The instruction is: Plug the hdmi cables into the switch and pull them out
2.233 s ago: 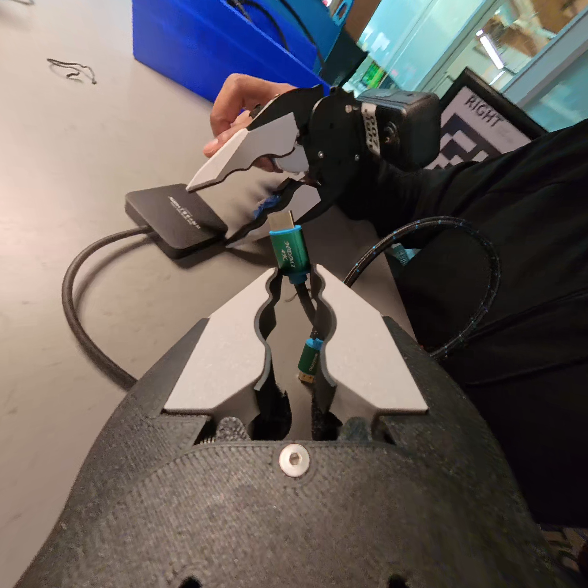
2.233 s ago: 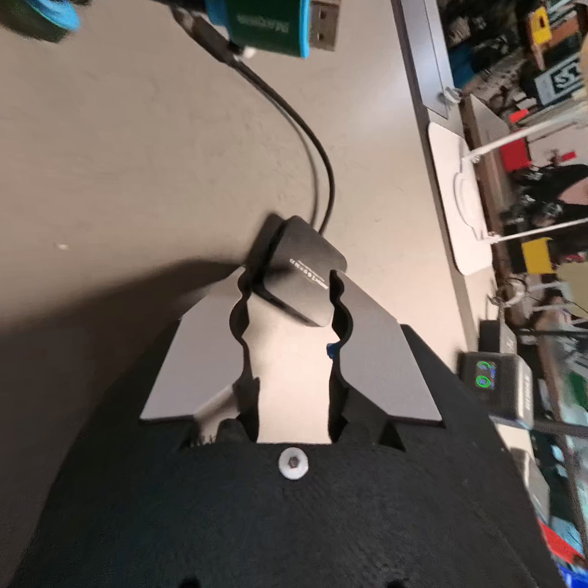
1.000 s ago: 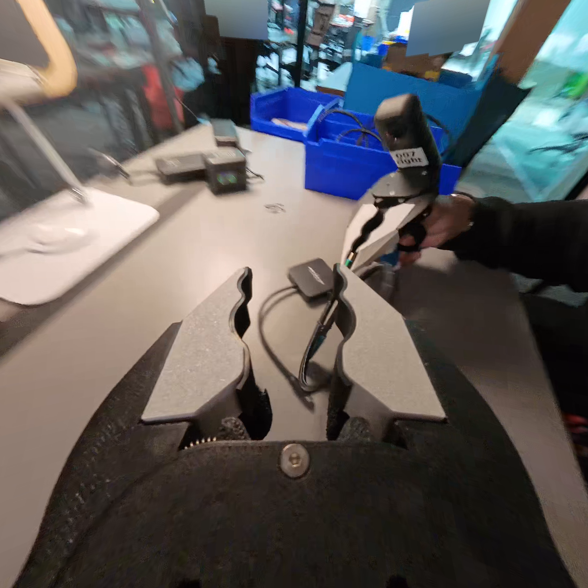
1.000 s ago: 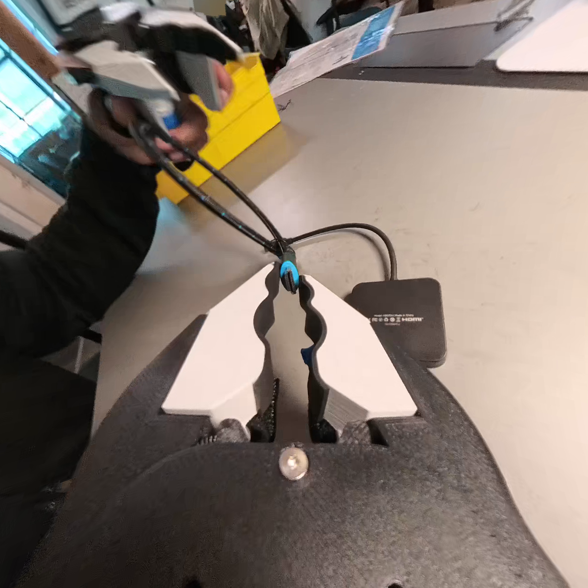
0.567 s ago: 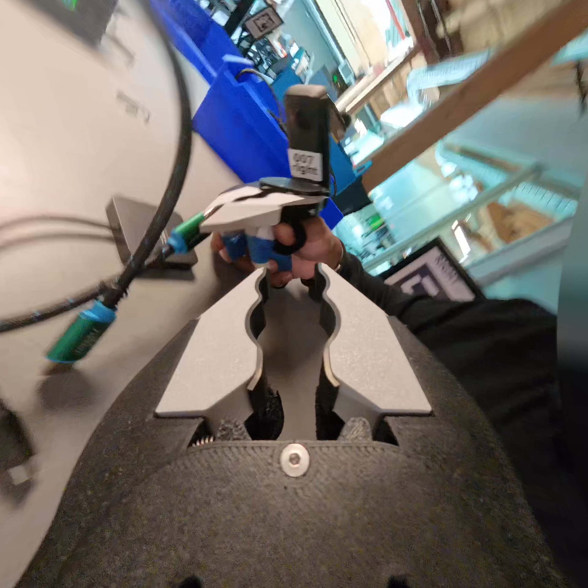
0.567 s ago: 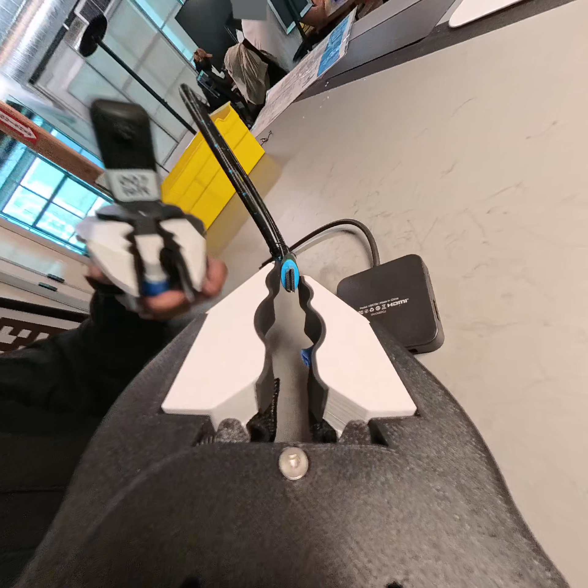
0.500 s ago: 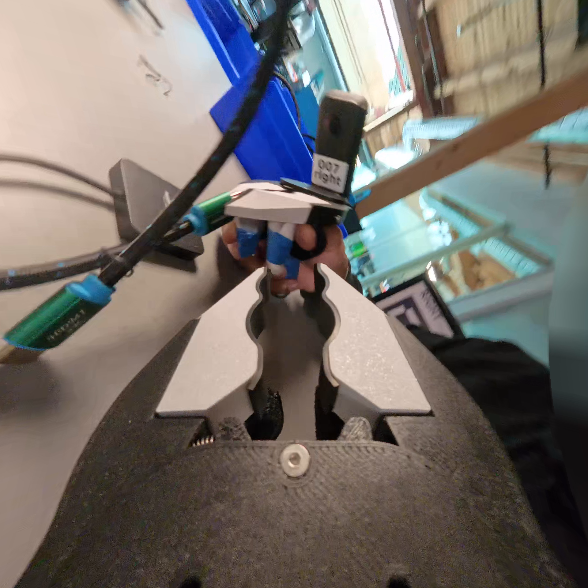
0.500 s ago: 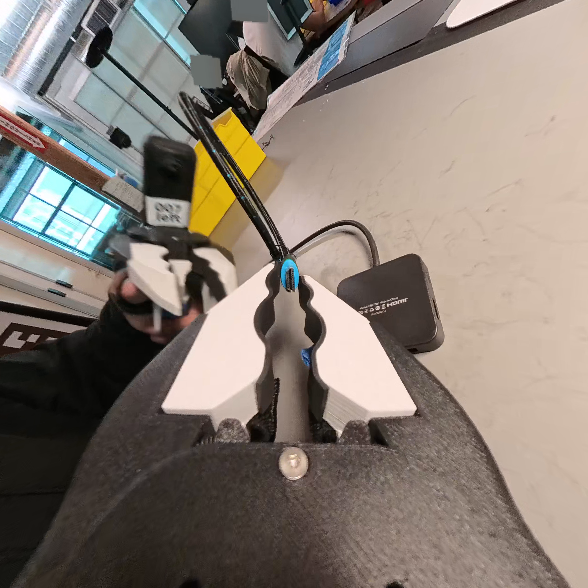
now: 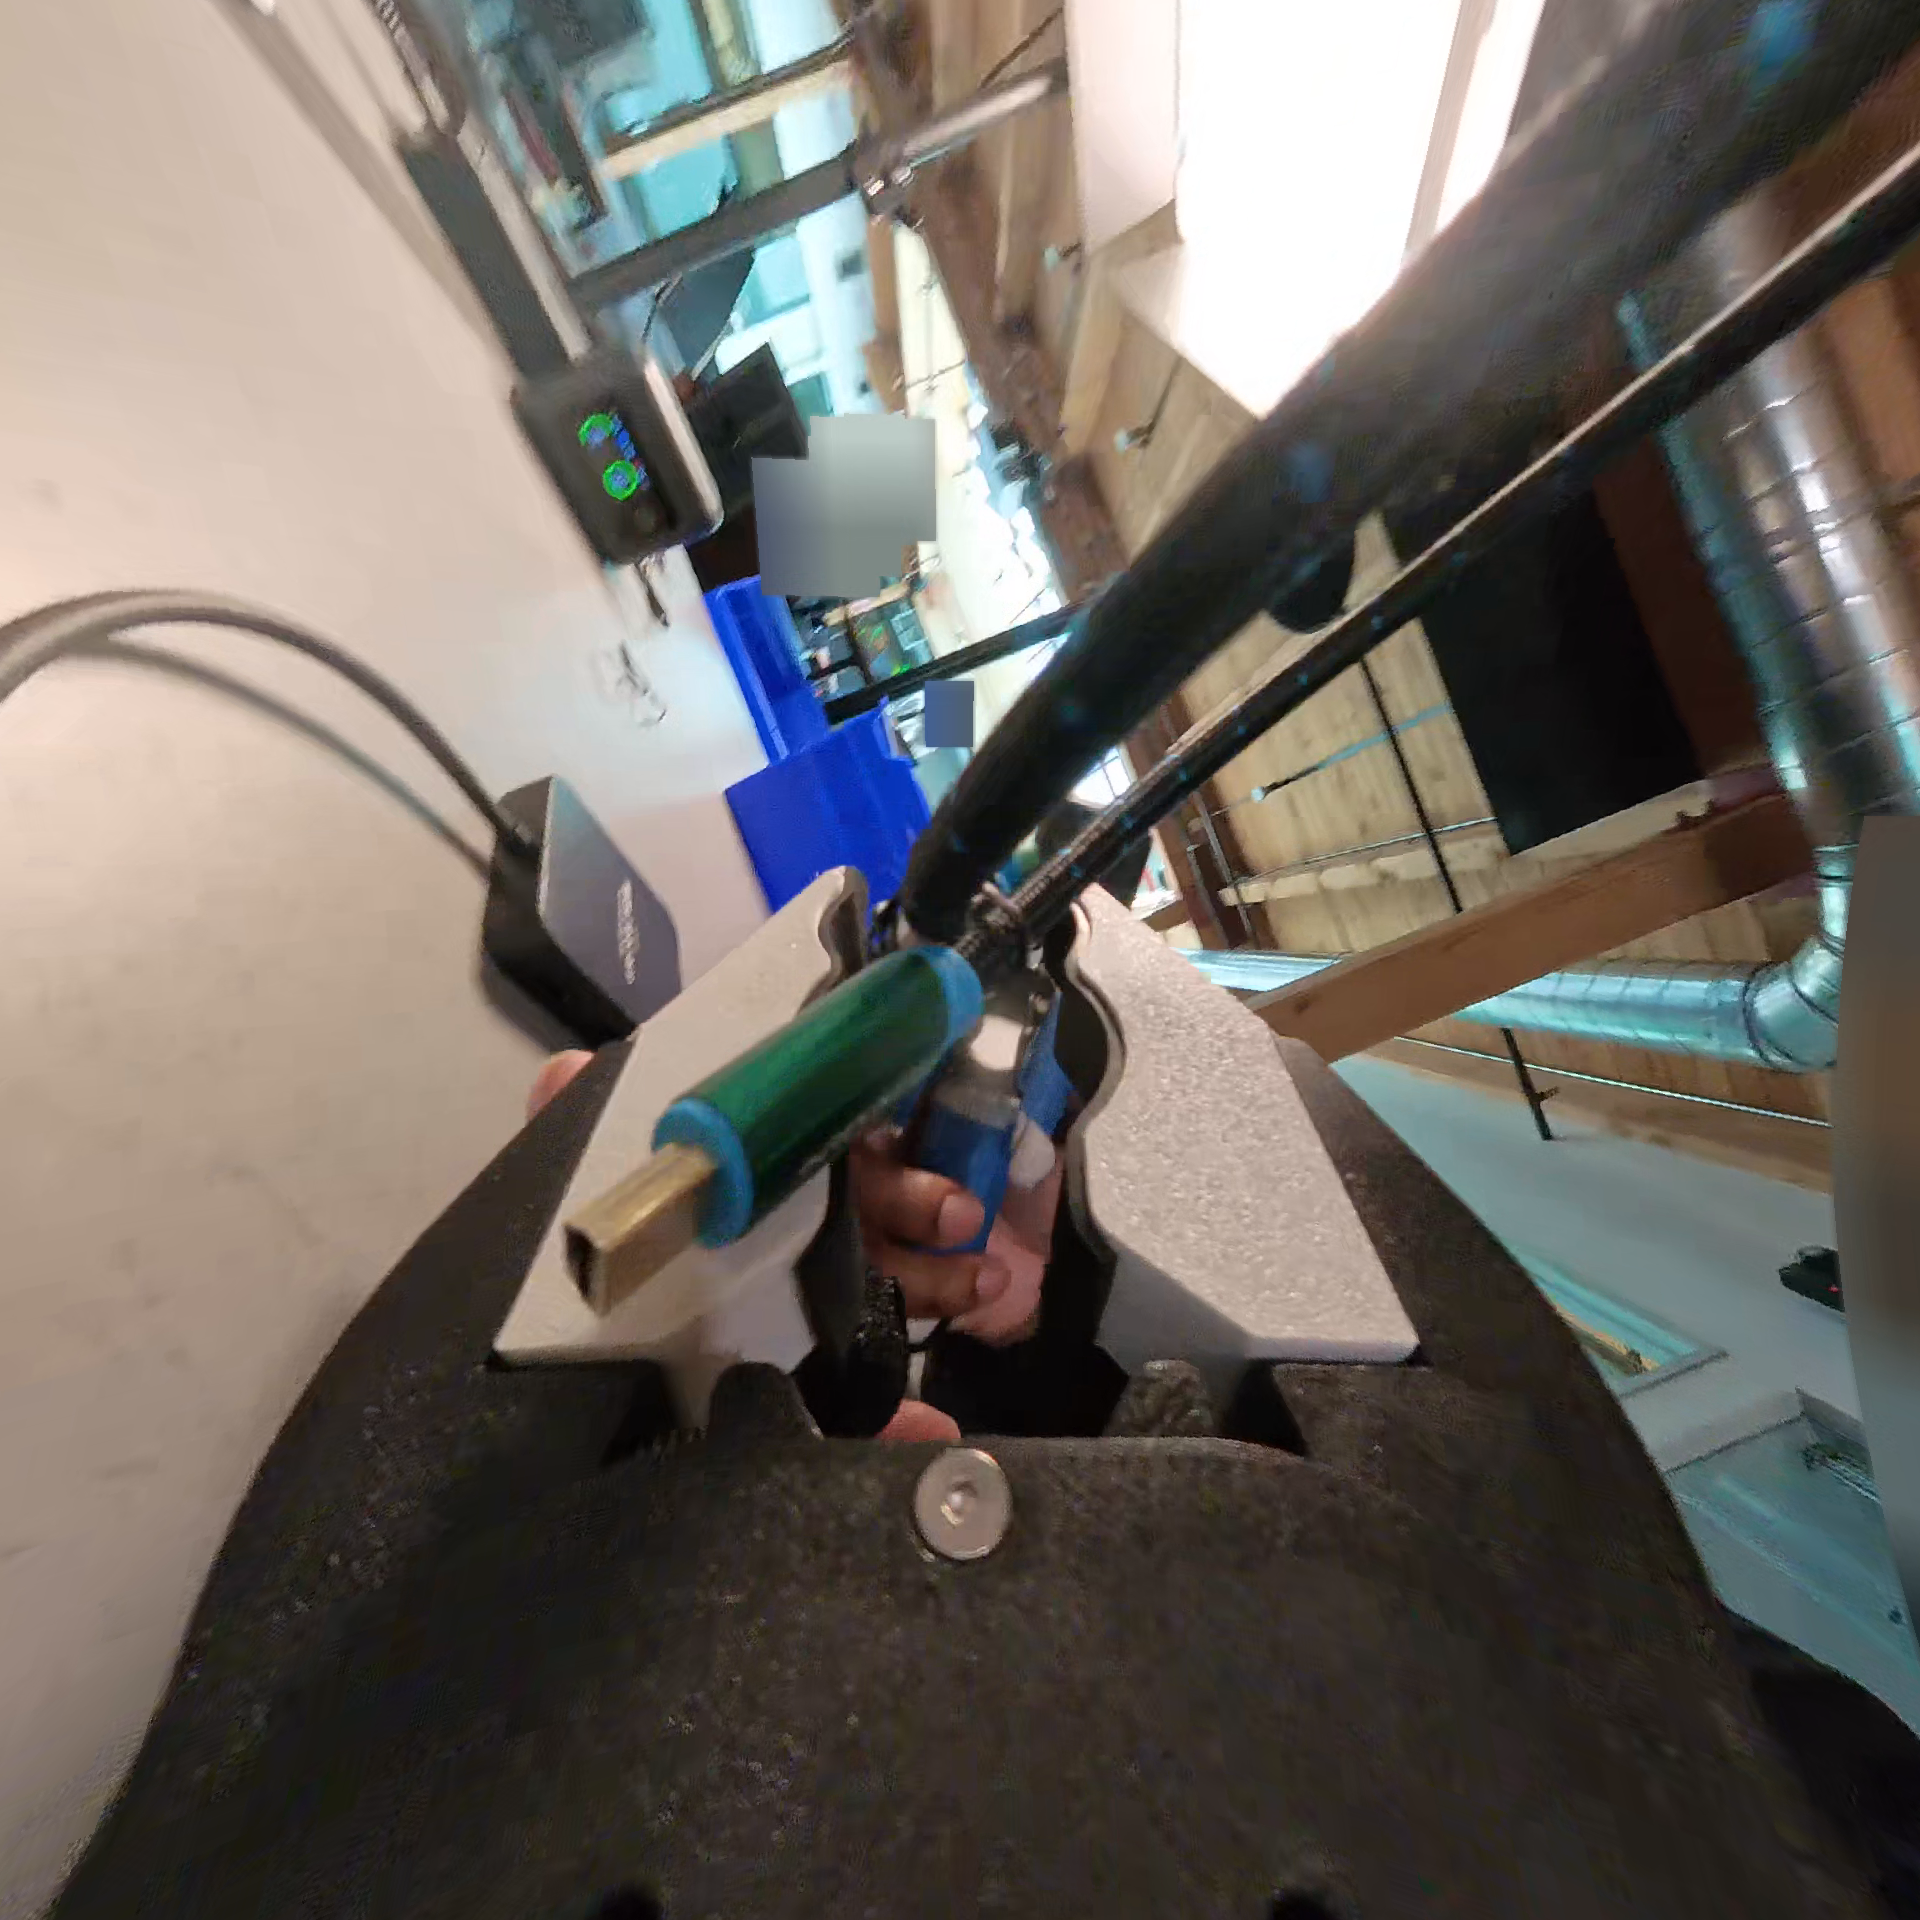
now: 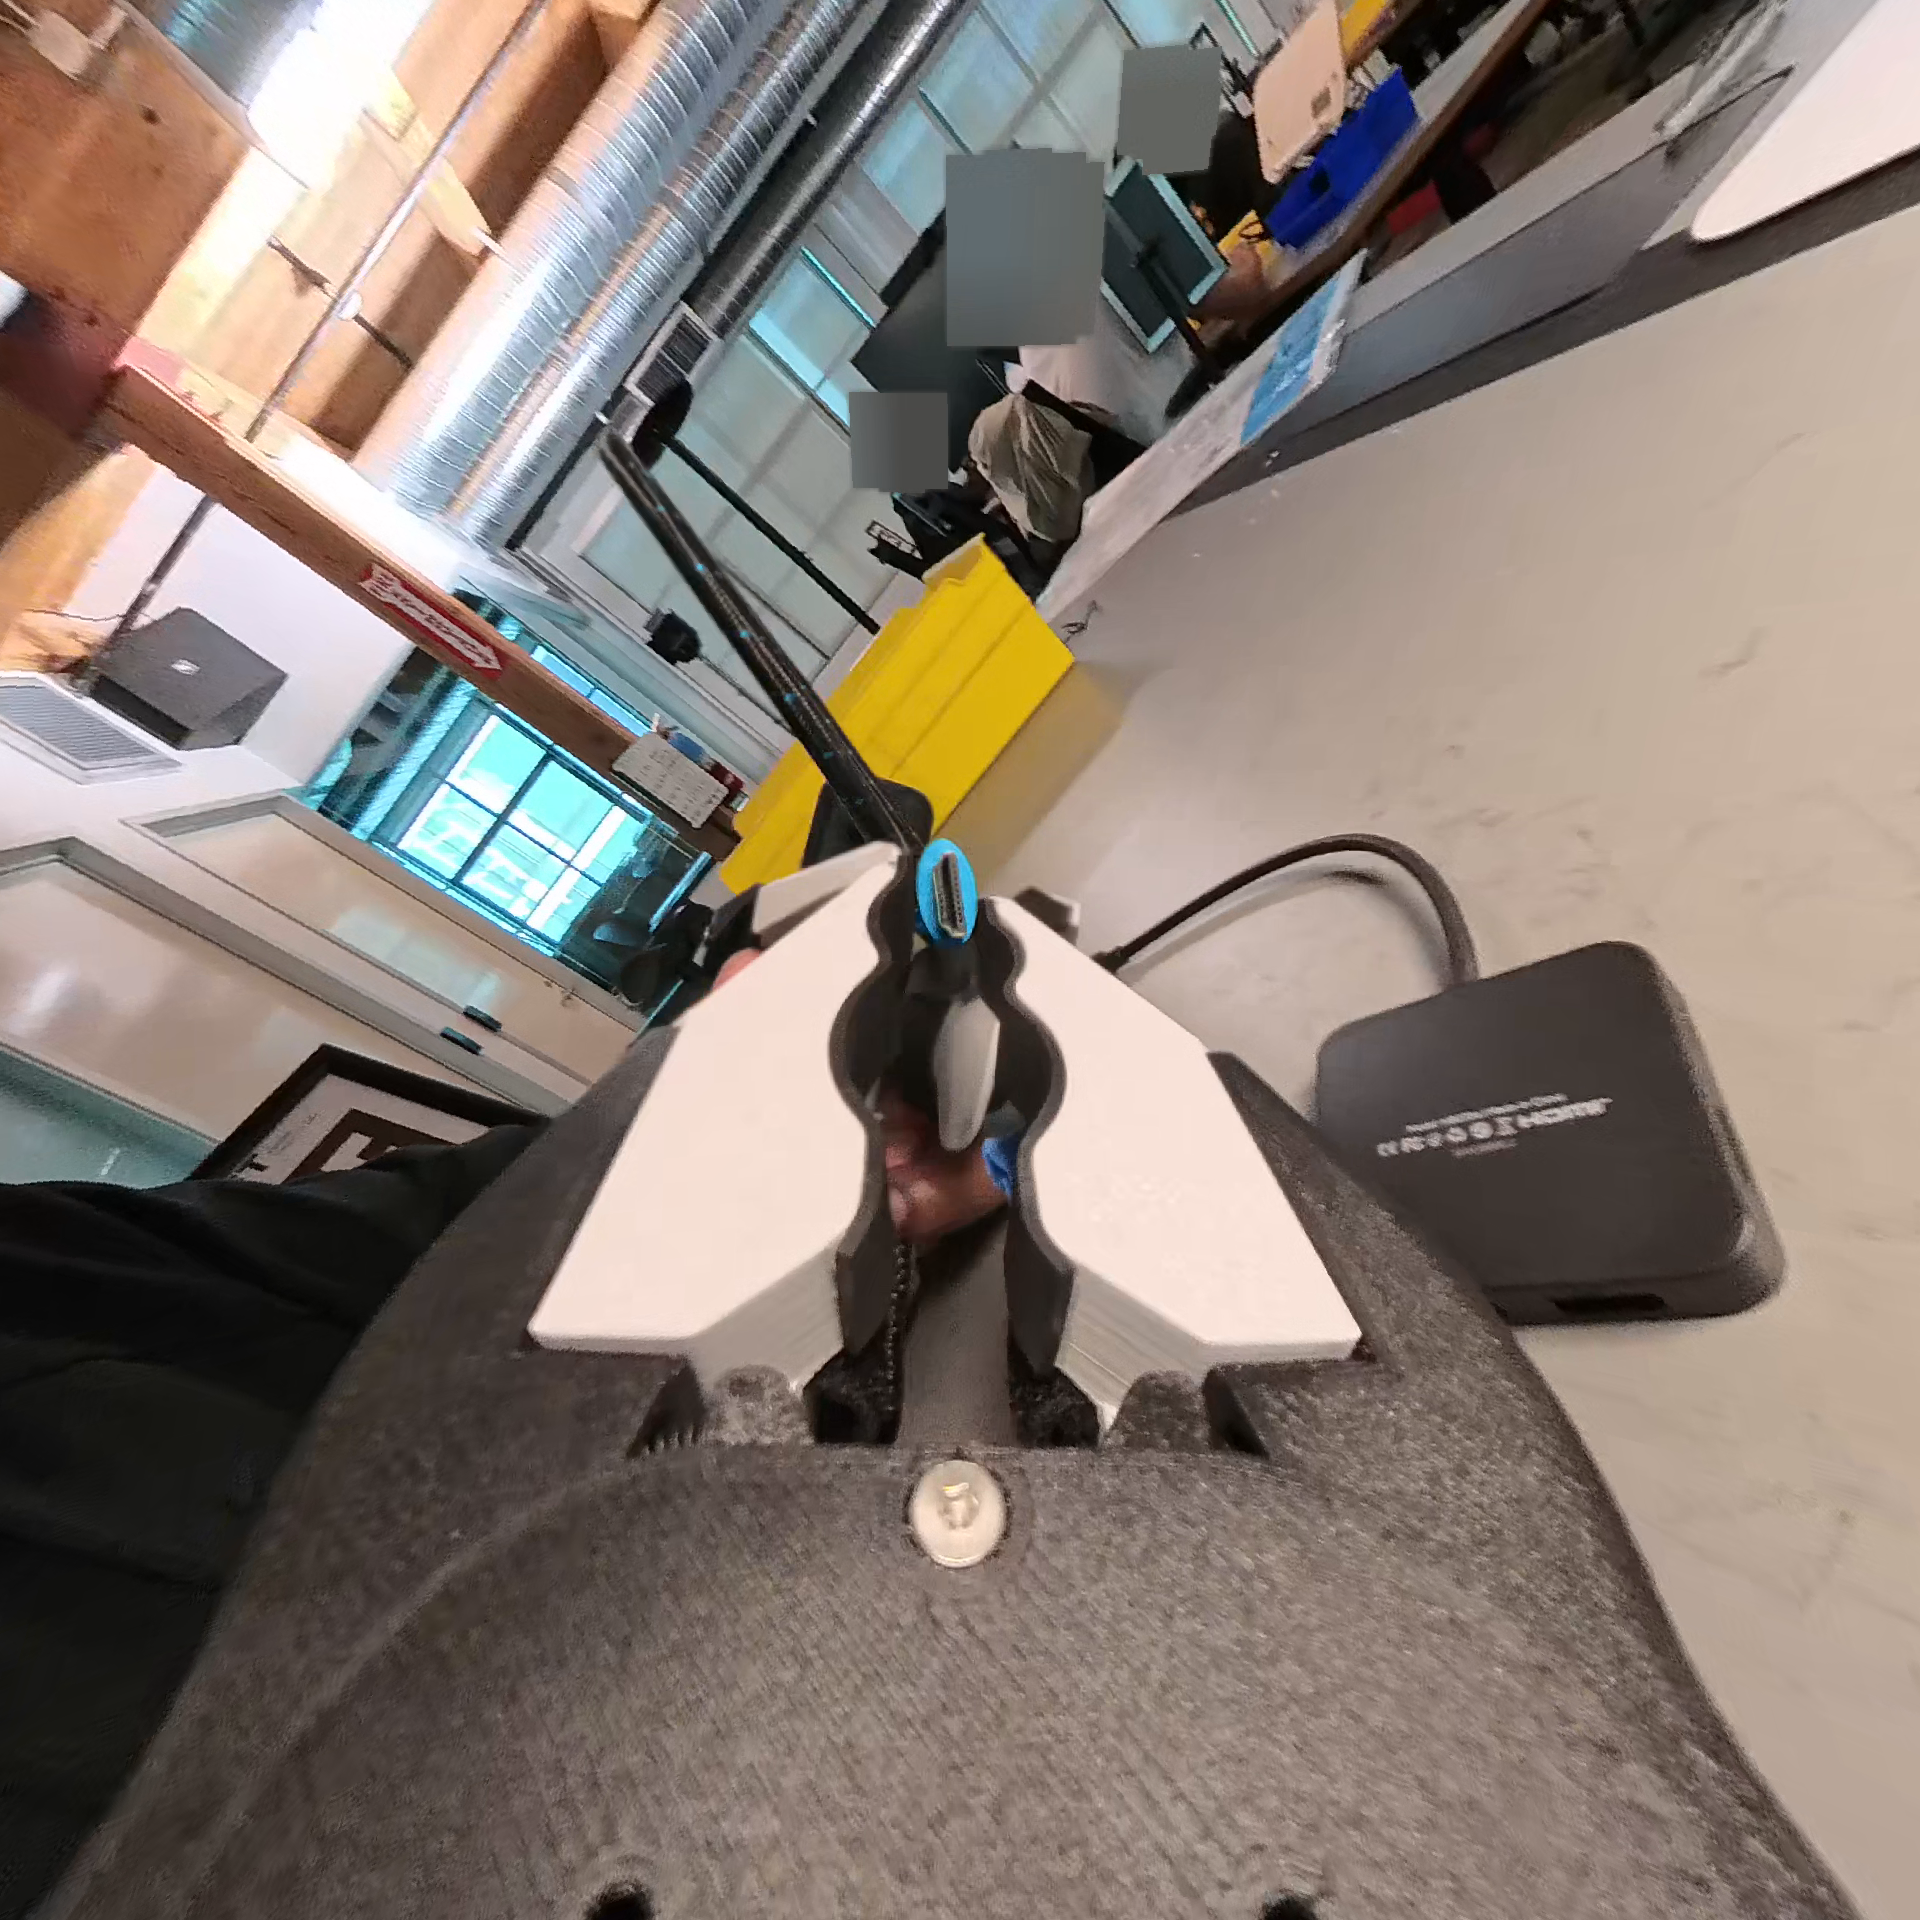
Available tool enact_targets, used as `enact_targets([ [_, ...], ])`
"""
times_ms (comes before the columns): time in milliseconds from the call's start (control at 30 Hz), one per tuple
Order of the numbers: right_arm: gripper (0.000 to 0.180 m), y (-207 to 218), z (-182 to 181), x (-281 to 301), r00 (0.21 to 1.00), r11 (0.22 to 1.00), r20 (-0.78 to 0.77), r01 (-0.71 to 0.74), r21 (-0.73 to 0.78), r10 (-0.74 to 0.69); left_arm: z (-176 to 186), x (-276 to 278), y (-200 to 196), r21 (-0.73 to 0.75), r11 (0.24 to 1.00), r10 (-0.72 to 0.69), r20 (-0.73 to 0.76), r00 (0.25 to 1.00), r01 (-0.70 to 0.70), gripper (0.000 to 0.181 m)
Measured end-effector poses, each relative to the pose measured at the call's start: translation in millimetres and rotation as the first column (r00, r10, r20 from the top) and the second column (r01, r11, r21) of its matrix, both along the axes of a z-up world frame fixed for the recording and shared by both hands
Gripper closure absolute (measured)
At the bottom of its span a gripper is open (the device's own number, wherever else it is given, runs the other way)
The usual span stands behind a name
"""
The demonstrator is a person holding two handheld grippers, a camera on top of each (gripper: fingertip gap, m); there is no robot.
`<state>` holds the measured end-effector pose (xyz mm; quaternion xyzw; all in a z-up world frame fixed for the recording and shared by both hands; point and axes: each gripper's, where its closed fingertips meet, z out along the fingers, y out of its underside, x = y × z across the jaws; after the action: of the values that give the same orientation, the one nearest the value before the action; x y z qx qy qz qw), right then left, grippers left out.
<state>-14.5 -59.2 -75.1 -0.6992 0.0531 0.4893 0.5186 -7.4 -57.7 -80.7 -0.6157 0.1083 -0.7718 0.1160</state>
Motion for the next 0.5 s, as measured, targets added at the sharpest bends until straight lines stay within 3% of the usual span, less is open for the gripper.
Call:
enact_targets([
  [133, 0.167, 1, 0, -8, 1.000, 1.000, -0.024, -0.007, 0.009, 0.008, 10, -4, 1, 0.067, 0.998, 0.010, 0.048, 0.999, -0.013, 0.165],
  [233, 0.167, 1, -3, -9, 1.000, 1.000, -0.003, -0.014, 0.012, 0.014, 6, -5, 2, 0.106, 0.994, 0.023, 0.011, 1.000, -0.024, 0.166],
  [300, 0.165, 1, -3, -3, 0.998, 0.999, 0.069, -0.010, 0.030, 0.008, 4, -6, 2, 0.151, 0.988, 0.018, -0.023, 1.000, -0.014, 0.161],
  [367, 0.156, 2, -2, 15, 0.977, 0.997, 0.209, 0.034, 0.070, -0.049, 3, -9, 10, 0.179, 0.983, 0.044, -0.049, 0.998, -0.035, 0.169],
  [433, 0.153, 6, -11, 47, 0.883, 0.987, 0.440, 0.135, 0.090, -0.161, 0, -13, 20, 0.198, 0.979, 0.062, -0.099, 0.993, -0.042, 0.170],
  [500, 0.146, 8, -27, 78, 0.729, 0.973, 0.649, 0.218, 0.081, -0.217, -5, -17, 30, 0.238, 0.970, 0.093, -0.157, 0.983, -0.054, 0.171],
])
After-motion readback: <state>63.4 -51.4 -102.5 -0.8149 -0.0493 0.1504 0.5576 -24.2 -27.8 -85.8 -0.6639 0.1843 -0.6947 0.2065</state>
